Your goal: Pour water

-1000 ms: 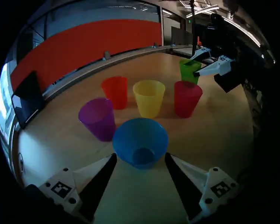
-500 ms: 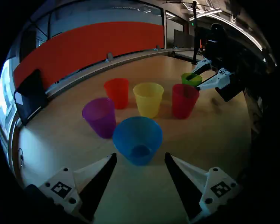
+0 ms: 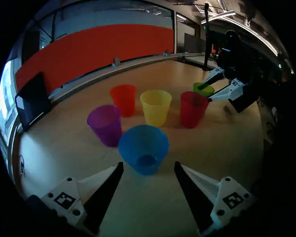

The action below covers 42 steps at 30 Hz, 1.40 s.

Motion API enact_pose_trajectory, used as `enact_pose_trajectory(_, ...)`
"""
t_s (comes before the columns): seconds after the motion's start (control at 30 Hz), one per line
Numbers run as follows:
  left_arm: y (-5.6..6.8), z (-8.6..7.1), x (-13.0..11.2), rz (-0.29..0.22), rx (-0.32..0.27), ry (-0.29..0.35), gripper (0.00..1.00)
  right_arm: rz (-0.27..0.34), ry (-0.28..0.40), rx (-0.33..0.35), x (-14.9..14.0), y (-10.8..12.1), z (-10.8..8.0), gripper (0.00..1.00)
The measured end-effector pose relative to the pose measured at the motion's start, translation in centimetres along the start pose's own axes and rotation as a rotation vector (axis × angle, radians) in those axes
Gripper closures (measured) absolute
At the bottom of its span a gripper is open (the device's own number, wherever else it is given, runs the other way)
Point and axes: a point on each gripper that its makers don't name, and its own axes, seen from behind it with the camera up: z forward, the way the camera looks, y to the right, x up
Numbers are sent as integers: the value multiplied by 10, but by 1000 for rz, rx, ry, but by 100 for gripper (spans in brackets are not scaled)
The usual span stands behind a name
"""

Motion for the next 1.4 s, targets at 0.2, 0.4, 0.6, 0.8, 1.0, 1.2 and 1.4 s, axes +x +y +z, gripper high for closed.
enact_pose_trajectory(0.2,0,-1,0,-1,2,-2,4,2,2,-1,-1,-3,-1,10)
enact_pose_trajectory(0.4,0,-5,1,-13,4,1,4,21,1,1,-1,-5,-3,3)
enact_pose_trajectory(0.6,2,-12,3,-28,13,16,4,38,17,-11,0,-6,-13,0)
enact_pose_trajectory(0.8,-3,-26,7,-58,49,55,4,38,41,-46,-3,-4,-30,0)
enact_pose_trajectory(1.0,-13,-44,11,-114,106,123,4,57,94,-95,-2,-3,-52,0)
enact_pose_trajectory(1.2,-25,-62,15,-157,187,206,4,65,169,-157,7,2,-75,0)
enact_pose_trajectory(1.4,-42,-84,30,-164,310,307,4,61,256,-226,26,11,-96,0)
